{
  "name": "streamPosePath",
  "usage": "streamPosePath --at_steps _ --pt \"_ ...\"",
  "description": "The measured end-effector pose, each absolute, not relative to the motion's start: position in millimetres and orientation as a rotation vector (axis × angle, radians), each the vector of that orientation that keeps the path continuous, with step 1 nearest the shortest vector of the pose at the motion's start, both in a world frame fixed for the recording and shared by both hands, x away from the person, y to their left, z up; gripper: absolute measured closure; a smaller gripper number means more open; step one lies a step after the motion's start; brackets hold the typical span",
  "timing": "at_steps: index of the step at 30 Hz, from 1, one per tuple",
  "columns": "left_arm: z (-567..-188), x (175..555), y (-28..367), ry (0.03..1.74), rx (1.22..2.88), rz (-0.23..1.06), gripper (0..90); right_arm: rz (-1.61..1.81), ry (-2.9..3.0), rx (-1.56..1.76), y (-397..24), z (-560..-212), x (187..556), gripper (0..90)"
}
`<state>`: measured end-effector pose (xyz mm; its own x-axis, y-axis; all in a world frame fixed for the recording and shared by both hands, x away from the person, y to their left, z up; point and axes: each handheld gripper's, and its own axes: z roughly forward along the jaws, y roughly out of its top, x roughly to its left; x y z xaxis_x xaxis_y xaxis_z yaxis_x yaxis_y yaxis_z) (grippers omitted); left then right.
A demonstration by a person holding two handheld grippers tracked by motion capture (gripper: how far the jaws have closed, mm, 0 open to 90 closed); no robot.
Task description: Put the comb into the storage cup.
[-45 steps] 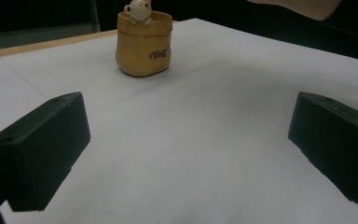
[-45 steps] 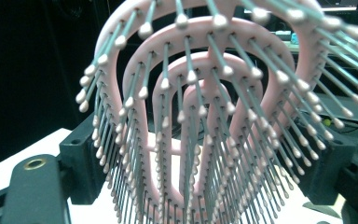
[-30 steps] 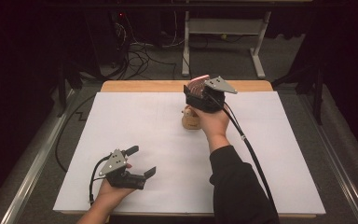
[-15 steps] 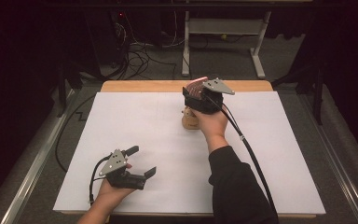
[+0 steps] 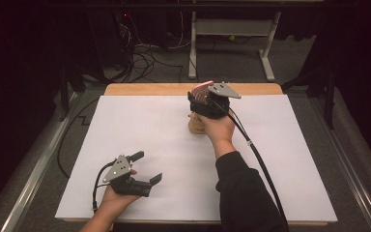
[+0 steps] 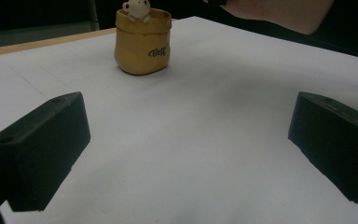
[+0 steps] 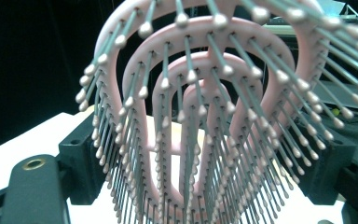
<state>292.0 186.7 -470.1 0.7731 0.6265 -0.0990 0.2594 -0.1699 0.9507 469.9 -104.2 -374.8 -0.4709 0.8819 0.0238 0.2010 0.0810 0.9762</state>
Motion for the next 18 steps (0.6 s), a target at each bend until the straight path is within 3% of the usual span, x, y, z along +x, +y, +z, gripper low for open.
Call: streamPosePath --at_steps 18 --pt "-471.5 292.5 187.1 0.706 1.752 0.367 0.0 1.408 1.786 1.12 -113.9 -369.5 470.5 18.1"
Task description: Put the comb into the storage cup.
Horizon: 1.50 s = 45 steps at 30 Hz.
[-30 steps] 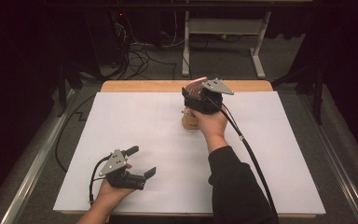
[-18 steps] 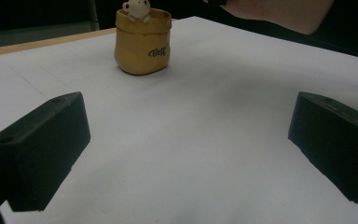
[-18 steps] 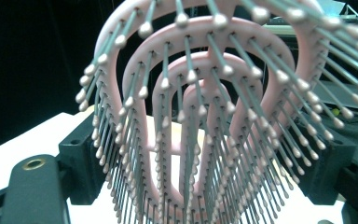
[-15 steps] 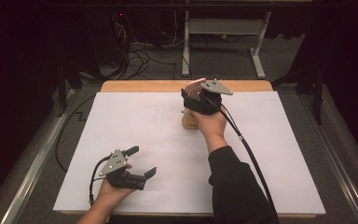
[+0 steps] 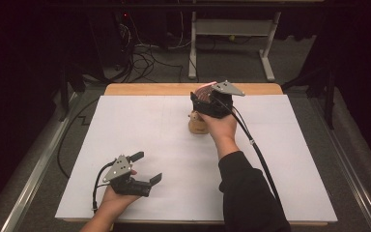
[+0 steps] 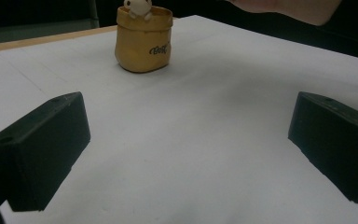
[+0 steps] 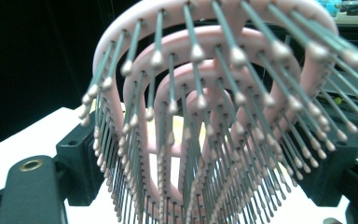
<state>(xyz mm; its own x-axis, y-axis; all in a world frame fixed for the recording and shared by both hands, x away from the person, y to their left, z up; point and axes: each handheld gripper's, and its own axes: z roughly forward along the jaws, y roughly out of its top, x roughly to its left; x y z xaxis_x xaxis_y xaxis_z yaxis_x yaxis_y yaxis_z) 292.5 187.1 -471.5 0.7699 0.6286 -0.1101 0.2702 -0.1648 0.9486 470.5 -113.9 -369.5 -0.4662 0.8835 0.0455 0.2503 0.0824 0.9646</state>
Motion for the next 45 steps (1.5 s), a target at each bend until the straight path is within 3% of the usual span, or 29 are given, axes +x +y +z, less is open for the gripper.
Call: streamPosePath --at_steps 45 --pt "-470.7 291.9 185.8 0.7 1.755 0.372 0.0 1.372 1.797 1.198 -155.6 -382.9 452.9 12.0"
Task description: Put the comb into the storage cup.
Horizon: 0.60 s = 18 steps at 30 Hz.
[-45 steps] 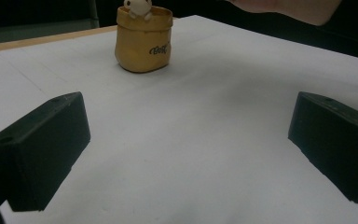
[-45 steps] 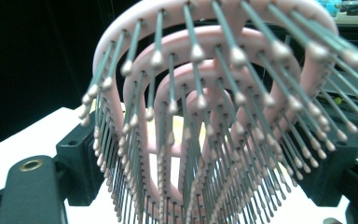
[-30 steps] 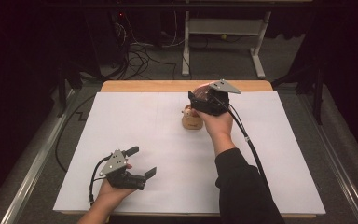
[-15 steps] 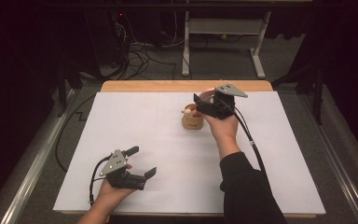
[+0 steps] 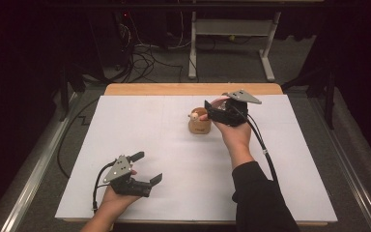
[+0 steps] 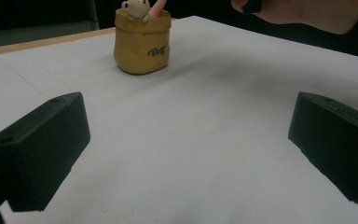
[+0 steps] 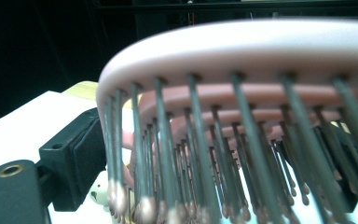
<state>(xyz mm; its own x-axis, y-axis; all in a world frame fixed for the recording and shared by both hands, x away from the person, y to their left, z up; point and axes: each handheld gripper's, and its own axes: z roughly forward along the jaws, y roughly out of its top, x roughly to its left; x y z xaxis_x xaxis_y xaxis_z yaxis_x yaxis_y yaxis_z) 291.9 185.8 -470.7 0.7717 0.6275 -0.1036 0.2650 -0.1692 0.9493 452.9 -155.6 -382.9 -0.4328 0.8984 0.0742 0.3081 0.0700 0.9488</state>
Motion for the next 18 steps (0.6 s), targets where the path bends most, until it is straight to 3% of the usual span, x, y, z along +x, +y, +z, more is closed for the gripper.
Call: streamPosePath --at_steps 18 --pt "-470.2 290.9 184.9 0.686 1.76 0.372 0.0 1.38 1.806 1.222 -167.0 -392.8 446.0 10.1"
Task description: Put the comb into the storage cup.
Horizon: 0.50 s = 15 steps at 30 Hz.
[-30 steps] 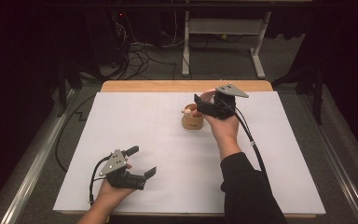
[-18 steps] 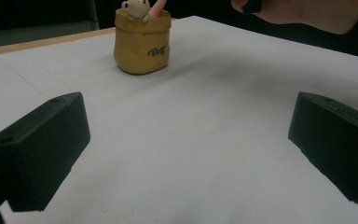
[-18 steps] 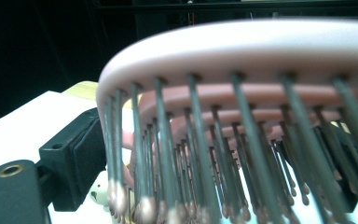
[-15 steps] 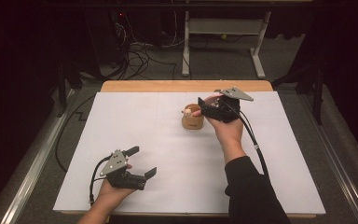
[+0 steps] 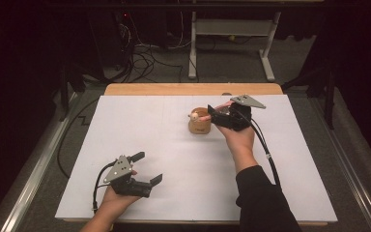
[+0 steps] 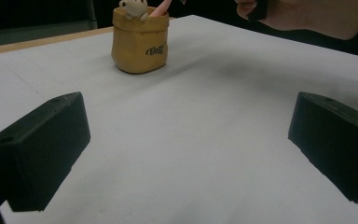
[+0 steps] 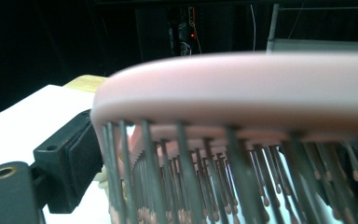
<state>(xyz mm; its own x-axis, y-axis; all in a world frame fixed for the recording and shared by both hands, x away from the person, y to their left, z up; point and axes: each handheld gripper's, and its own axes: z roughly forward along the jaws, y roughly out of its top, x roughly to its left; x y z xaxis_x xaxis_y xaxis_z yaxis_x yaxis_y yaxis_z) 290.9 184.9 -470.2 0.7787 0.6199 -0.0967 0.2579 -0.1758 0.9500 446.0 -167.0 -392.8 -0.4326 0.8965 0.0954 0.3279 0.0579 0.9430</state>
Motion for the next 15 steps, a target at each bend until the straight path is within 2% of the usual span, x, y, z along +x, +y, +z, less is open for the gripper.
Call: streamPosePath --at_steps 15 --pt "-470.6 291.2 184.4 0.689 1.765 0.379 0.0 1.374 1.82 1.209 -168.0 -394.7 444.5 9.4"
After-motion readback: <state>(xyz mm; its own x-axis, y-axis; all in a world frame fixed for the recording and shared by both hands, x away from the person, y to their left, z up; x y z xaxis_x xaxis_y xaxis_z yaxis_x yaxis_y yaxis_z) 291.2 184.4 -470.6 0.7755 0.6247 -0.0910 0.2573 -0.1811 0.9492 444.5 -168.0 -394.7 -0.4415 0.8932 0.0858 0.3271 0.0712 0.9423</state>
